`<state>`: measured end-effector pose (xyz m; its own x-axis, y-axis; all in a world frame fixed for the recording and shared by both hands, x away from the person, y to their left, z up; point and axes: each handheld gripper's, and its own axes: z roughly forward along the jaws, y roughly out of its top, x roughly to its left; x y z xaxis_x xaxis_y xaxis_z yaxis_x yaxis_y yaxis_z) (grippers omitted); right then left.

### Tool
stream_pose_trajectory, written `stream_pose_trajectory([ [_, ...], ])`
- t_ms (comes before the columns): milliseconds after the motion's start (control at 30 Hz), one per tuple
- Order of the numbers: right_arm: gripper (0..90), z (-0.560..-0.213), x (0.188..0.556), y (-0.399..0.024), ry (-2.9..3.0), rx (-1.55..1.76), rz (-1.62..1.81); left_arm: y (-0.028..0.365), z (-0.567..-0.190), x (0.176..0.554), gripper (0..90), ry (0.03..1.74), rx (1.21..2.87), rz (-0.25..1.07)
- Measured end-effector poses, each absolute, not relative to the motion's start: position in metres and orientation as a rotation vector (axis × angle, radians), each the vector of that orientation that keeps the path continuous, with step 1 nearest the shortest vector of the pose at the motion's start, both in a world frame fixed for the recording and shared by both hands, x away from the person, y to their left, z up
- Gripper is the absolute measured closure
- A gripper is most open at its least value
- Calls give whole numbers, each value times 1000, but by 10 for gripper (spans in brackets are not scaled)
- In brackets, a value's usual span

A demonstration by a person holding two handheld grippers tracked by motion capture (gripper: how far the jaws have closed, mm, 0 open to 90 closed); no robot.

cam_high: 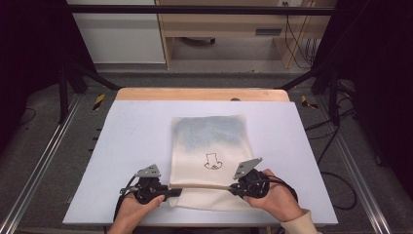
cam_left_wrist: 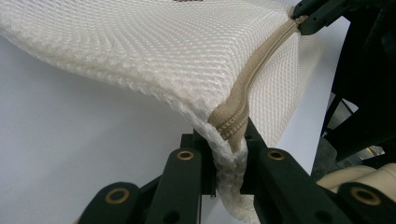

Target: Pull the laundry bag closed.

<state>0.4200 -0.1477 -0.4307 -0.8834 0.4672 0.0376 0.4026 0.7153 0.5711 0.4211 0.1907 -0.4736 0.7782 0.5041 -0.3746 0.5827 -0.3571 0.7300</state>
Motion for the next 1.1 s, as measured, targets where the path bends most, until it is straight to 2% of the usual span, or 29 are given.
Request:
stream_pose_trajectory([
  [1100, 817, -431, 414, -167, 2765, 774, 894, 192, -474, 421, 824, 822, 2024, -90],
])
